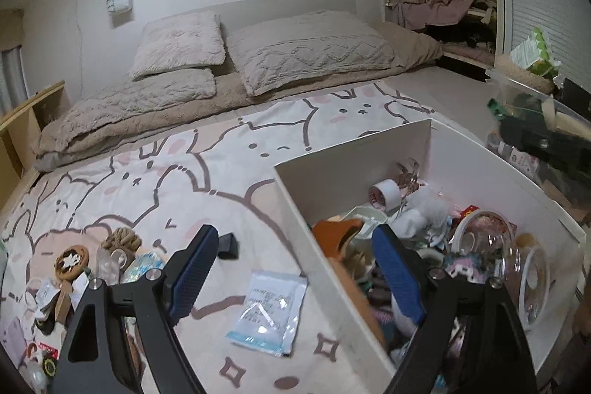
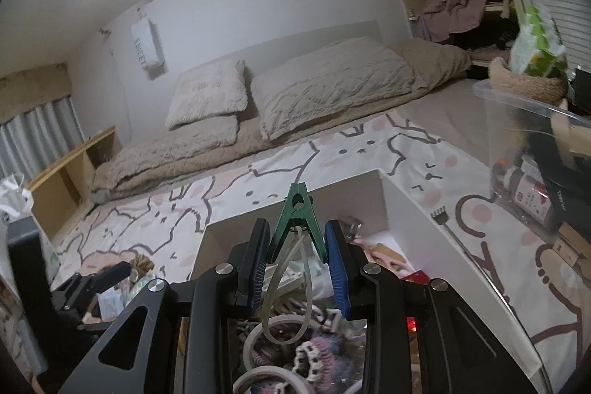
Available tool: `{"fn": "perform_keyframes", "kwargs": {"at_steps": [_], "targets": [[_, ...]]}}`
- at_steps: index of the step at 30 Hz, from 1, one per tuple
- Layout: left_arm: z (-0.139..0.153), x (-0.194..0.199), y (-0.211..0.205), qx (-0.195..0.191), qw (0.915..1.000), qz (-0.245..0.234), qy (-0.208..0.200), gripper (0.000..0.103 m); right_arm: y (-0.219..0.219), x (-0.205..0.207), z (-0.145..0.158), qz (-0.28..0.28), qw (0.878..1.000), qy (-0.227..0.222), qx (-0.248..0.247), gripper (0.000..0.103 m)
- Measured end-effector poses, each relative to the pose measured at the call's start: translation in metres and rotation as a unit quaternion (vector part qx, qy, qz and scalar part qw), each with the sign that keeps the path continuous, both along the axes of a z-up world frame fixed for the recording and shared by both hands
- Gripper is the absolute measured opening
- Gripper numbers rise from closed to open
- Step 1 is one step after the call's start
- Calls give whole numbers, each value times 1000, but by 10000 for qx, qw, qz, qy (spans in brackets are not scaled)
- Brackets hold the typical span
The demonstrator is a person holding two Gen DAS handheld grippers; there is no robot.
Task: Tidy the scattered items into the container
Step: 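Open the left tool to drop the strip while the right tool drops the clothespin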
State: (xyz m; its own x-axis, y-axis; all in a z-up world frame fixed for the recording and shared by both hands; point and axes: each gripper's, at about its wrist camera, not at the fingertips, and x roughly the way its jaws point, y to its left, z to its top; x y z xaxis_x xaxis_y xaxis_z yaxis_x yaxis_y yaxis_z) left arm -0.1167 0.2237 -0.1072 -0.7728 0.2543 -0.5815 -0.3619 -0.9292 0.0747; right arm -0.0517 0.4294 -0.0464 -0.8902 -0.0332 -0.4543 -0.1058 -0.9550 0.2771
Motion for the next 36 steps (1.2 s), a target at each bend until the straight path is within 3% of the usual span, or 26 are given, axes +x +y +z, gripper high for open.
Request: {"fn": "perform_keyframes", "kwargs": {"at_steps": [17, 24, 26, 27, 28, 36], "targets": [[-18, 36, -65, 417, 9988, -41, -272, 85, -49, -30, -10, 634, 9969, -451, 68, 31], [-21, 39, -79, 595, 9978, -7, -307, 85, -45, -30, -14, 647, 9965, -501, -145, 32], [-21, 38, -82, 628, 9976, 21, -304, 85, -40, -29, -14, 620, 9965, -476, -282, 59], [-21, 38, -82, 647, 9974, 30, -311, 85, -38, -29, -14, 623, 9965, -451, -343, 91], [-21, 38, -84, 670, 9972, 38, -322, 85, -37, -27, -14, 615, 9966, -416, -369, 102], [-19, 40, -86, 717, 9969, 56, -316, 85, -41, -27, -13, 600, 9967, -472, -275, 102]]}}
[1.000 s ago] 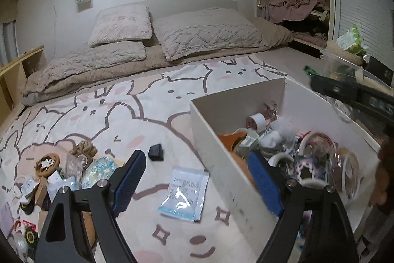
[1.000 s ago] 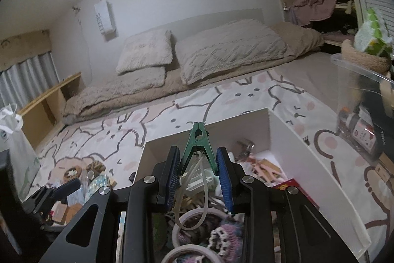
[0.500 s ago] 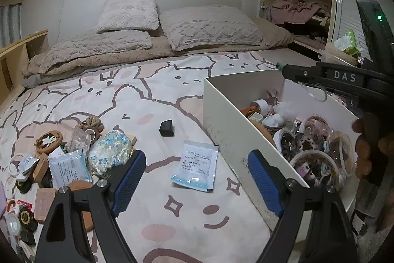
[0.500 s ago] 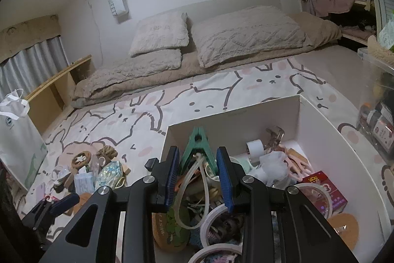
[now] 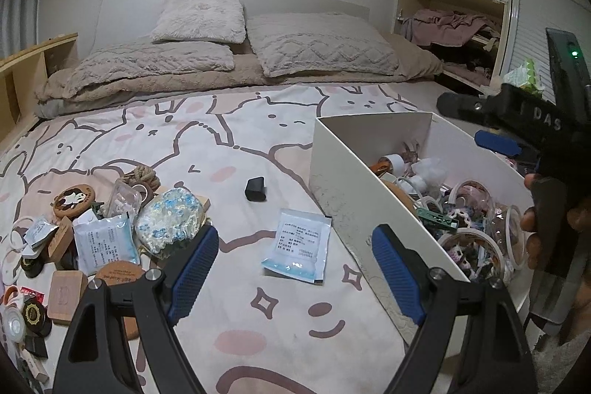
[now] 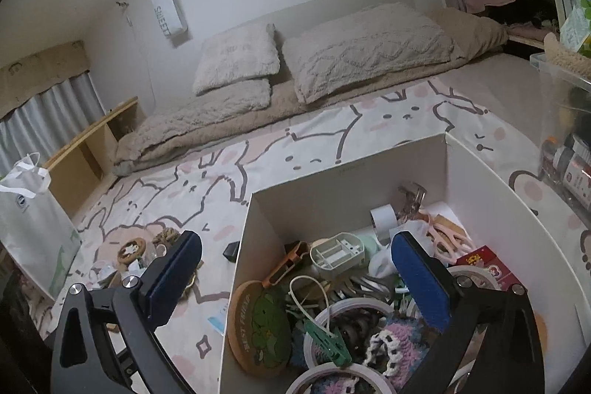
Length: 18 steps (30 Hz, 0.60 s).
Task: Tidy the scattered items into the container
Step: 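Open the left tool to drop the strip while the right tool drops the clothespin, then withdraw both open tools from the box back over the bed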
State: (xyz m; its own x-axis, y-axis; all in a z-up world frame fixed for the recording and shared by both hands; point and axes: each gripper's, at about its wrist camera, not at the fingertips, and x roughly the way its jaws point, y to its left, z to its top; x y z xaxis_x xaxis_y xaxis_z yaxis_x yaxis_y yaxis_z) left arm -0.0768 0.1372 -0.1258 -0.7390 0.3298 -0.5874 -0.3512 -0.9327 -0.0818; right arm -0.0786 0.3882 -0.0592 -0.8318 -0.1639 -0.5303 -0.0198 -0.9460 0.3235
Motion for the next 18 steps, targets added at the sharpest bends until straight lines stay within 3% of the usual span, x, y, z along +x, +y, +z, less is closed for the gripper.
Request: {"fn": "perform_keyframes", "kwargs": {"at_steps": [4, 9, 18], "targets": [[4, 3, -2, 30, 10000, 2, 38, 85, 5, 3, 1, -70, 9999, -78, 46, 102], [6, 5, -4, 48, 10000, -1, 61, 85, 7, 10, 0, -511, 9919, -346, 1114, 102], [7, 6, -6, 46, 10000, 12, 80, 86, 16, 14, -2, -678, 9896, -330, 1221, 102]]}}
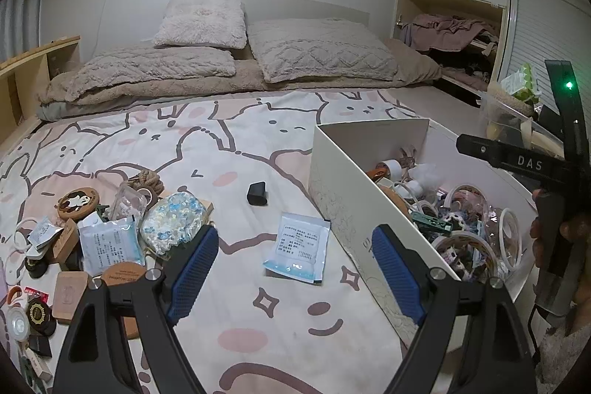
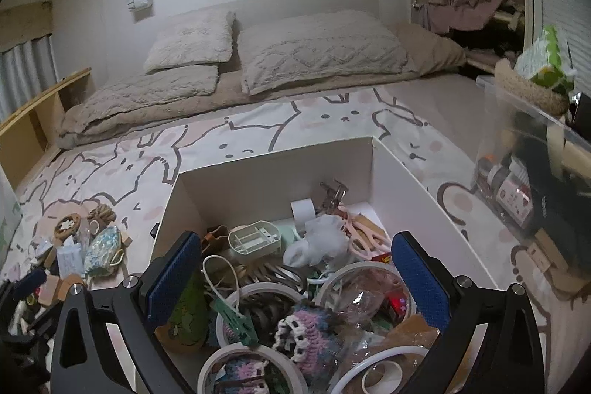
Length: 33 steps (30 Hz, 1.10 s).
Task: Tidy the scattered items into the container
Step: 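Withdraw both open tools from the box back over the bed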
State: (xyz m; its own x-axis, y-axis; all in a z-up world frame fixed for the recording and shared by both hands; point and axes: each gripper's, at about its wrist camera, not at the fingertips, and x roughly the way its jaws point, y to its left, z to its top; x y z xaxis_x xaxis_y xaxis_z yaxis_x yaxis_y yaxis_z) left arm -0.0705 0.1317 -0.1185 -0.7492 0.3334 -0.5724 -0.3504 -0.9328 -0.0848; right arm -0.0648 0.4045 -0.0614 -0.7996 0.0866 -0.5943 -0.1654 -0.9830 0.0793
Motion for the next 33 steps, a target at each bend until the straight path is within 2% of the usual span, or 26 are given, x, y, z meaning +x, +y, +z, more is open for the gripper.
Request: {"fn": "perform_keyframes", "kwargs": {"at_steps": [3, 4, 6, 20, 33], "targets": [[3, 2, -2, -5, 10000, 26, 26, 87, -3, 2, 2, 41, 9999, 70, 90, 103], [5, 2, -2, -1, 10000, 36, 40, 94, -3, 3, 2, 52, 9999, 97, 100, 103], [8, 4, -5, 17, 9999, 75, 105, 100, -4, 5, 3, 64, 9998, 152, 117, 103], [29, 6, -21, -175, 9990, 267, 310, 103, -7, 14, 12, 127, 9993, 360, 63, 103], [53, 6, -70, -294, 9953, 733, 568, 103, -29, 18, 22, 439, 9973, 572, -122, 103]]}}
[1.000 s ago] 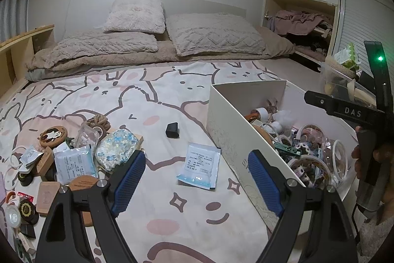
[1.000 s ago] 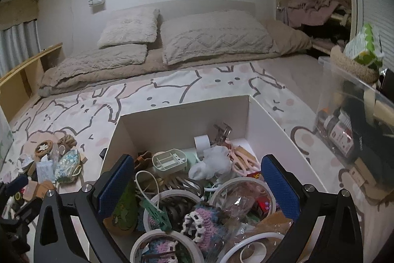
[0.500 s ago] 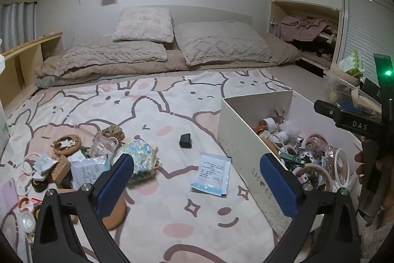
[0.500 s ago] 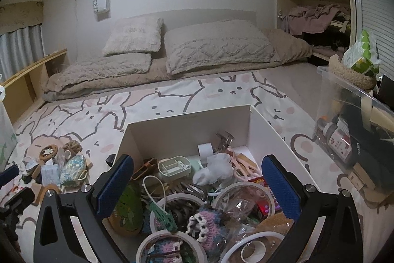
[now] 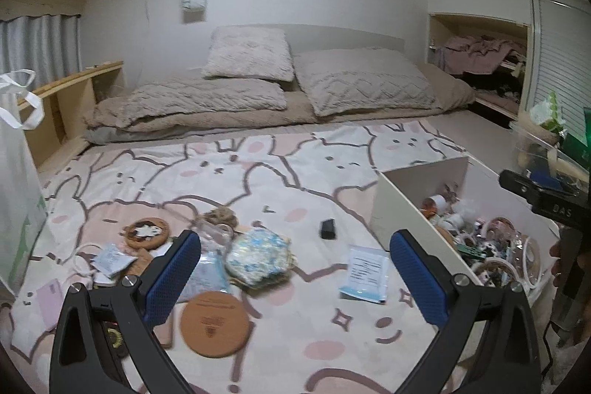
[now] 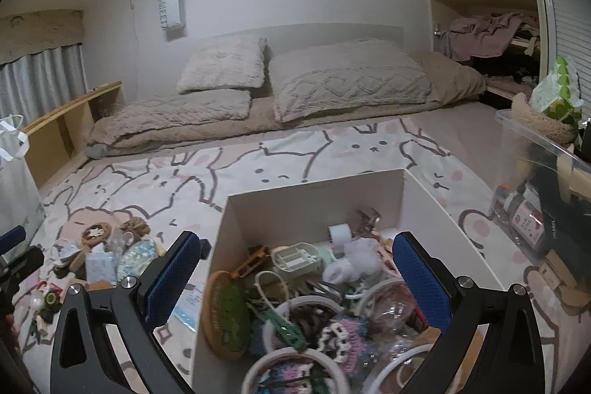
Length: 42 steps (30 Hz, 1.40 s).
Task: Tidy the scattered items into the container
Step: 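Withdraw both open tools from the box back over the bed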
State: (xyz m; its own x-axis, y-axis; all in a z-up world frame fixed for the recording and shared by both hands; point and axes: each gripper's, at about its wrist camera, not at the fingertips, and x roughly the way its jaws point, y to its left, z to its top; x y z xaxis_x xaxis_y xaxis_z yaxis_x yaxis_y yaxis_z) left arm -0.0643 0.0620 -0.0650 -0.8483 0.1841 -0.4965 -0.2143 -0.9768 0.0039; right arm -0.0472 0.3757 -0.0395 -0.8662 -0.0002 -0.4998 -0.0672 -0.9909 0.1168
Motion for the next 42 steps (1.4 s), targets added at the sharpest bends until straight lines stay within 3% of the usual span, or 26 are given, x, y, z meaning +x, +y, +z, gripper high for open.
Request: {"fn": "perform_keyframes", "kwargs": {"at_steps": [24, 42], "targets": [[12, 4, -87, 84, 9956, 884, 299, 103, -62, 6, 13, 711, 9969, 283, -189, 103], [2, 5, -127, 264, 9913, 1266, 226, 103, -129, 8, 3, 1397, 9896, 234, 245, 103]]}}
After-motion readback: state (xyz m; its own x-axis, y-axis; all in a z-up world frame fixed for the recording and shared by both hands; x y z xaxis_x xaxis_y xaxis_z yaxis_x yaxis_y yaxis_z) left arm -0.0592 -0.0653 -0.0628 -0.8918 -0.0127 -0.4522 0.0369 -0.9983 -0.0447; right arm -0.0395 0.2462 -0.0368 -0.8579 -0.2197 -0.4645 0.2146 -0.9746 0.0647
